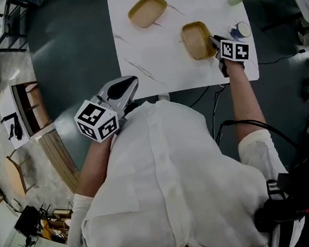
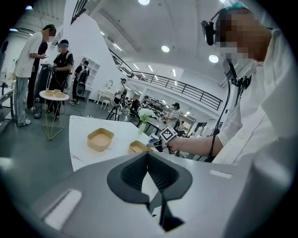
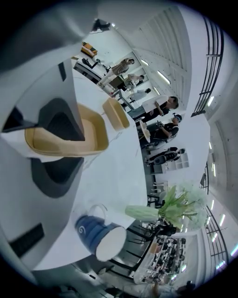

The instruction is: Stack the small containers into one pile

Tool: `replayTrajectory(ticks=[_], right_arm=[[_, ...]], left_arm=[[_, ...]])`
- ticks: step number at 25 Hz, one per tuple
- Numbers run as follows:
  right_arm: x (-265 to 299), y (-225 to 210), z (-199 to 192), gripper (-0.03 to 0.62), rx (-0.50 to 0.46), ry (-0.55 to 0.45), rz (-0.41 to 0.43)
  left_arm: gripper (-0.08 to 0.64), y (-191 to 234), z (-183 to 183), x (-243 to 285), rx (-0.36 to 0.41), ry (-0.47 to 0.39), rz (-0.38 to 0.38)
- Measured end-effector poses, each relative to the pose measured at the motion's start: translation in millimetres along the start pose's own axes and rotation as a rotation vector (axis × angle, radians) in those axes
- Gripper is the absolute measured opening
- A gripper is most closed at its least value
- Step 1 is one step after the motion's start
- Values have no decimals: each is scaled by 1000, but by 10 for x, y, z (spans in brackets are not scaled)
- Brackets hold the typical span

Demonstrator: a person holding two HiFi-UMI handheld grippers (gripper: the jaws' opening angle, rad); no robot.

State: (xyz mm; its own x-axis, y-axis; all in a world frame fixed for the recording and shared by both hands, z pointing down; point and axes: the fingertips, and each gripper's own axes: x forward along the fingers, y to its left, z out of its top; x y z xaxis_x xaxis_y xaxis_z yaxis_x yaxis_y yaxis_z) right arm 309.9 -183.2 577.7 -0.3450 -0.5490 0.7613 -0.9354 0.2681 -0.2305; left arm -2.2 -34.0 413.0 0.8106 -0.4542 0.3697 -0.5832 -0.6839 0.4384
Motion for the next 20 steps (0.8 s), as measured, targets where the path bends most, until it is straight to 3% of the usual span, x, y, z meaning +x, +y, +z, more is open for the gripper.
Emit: replayTrajectory(ticks=[7,12,20], right_arm=[[-203,408,213,89,-75,-64,-56],[-165,1062,450,80,-68,-137,9],[338,1789,667,80,-33,-165,71]], left_arm=[[8,175,36,-88,4,-7,-32],[8,340,96,-232,7,-14,-52],[8,698,125,-515,8,-15,-60]])
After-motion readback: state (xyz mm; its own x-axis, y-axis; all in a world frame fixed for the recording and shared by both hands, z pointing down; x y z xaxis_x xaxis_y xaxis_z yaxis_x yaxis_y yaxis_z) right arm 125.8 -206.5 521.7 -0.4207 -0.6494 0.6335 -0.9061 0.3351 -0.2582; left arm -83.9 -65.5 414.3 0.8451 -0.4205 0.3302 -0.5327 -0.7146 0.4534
